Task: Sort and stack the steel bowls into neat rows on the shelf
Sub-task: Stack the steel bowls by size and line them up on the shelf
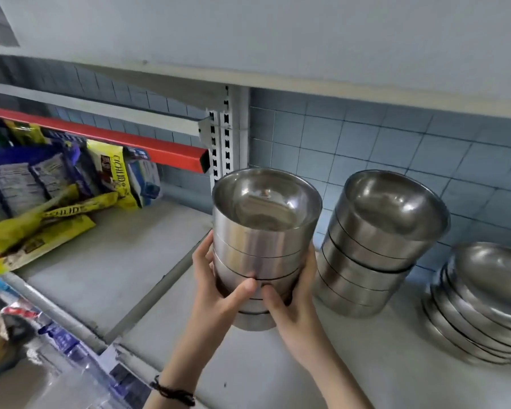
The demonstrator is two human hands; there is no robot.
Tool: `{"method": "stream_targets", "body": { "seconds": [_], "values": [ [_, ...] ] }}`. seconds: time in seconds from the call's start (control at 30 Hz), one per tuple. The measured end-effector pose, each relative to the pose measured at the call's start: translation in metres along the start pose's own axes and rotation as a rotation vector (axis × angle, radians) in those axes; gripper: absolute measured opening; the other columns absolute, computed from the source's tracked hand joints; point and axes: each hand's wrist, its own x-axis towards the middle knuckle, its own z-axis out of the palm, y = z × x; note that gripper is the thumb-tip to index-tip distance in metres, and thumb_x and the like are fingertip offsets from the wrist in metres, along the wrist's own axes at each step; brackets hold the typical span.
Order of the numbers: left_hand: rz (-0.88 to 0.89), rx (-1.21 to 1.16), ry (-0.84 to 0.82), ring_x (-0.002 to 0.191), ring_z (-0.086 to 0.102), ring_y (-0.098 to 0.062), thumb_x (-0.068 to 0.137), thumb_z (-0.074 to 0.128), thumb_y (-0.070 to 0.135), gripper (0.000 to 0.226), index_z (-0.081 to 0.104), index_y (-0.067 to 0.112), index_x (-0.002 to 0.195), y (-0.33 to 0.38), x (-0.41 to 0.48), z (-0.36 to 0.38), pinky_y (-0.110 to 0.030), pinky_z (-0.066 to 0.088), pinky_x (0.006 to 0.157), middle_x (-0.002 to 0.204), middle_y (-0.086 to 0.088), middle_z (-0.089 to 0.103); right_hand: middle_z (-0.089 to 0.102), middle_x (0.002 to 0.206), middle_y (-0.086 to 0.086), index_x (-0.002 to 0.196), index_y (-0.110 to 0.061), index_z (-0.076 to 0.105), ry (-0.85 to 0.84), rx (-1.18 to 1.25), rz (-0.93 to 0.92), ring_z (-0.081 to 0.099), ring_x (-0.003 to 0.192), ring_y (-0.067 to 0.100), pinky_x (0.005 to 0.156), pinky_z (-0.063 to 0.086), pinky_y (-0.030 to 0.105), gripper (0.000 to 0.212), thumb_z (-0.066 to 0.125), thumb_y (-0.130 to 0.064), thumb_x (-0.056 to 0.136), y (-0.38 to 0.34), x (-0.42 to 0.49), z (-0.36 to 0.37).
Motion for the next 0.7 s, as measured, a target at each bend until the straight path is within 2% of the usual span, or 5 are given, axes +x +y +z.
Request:
{"method": "stream_targets", "body": {
  "seconds": [0.17,0.23,0.37,0.5,0.7],
  "values": [
    [0.009,-0.009,-0.126,0.123,0.052,-0.008,0.065,0.076,0.046,0.09,0.024,0.041,0.138,-0.02,0.048,-0.014,-0.024,0.049,0.096,0.139,0.001,0.045,0.014,0.161,-0.002,0.153,-0.021,-0.008,0.149,-0.1,0.019,0.024,0.146,0.006,0.116,0.031,0.028,0.1,0.064,-0.033,0.086,0.012,0.029,0.012],
    [0.004,-0.029,-0.19,0.126,0.05,-0.012,0.063,0.078,0.053,0.096,0.023,0.037,0.14,-0.025,0.064,-0.015,-0.03,0.047,0.102,0.14,0.0,0.045,0.014,0.161,-0.001,0.153,-0.02,-0.008,0.216,-0.13,0.021,0.023,0.147,0.008,0.118,0.03,0.033,0.101,0.064,-0.037,0.084,0.016,0.038,0.016],
    [-0.021,-0.061,-0.296,0.128,0.046,-0.005,0.064,0.077,0.051,0.095,0.021,0.039,0.14,-0.036,0.093,-0.015,-0.024,0.04,0.107,0.138,0.015,0.044,0.01,0.162,-0.005,0.151,-0.027,-0.007,0.323,-0.169,0.066,0.02,0.148,0.009,0.12,0.026,0.043,0.099,0.064,-0.037,0.083,0.026,0.053,0.022],
    [-0.031,-0.085,-0.367,0.133,0.042,-0.008,0.064,0.077,0.053,0.102,0.018,0.032,0.144,-0.043,0.105,-0.015,-0.03,0.038,0.11,0.146,0.007,0.039,0.011,0.16,-0.015,0.145,-0.042,-0.006,0.387,-0.217,0.091,0.021,0.146,0.001,0.12,0.024,0.033,0.092,0.063,-0.033,0.085,0.034,0.057,0.025],
    [-0.028,-0.062,-0.403,0.14,0.027,0.0,0.065,0.073,0.053,0.104,0.012,0.03,0.146,-0.042,0.105,-0.017,-0.025,0.029,0.115,0.154,0.008,0.023,0.019,0.16,-0.008,0.147,-0.039,-0.002,0.409,-0.249,0.104,0.027,0.143,-0.001,0.116,0.03,0.025,0.09,0.062,-0.021,0.086,0.035,0.055,0.026]
  ]
}}
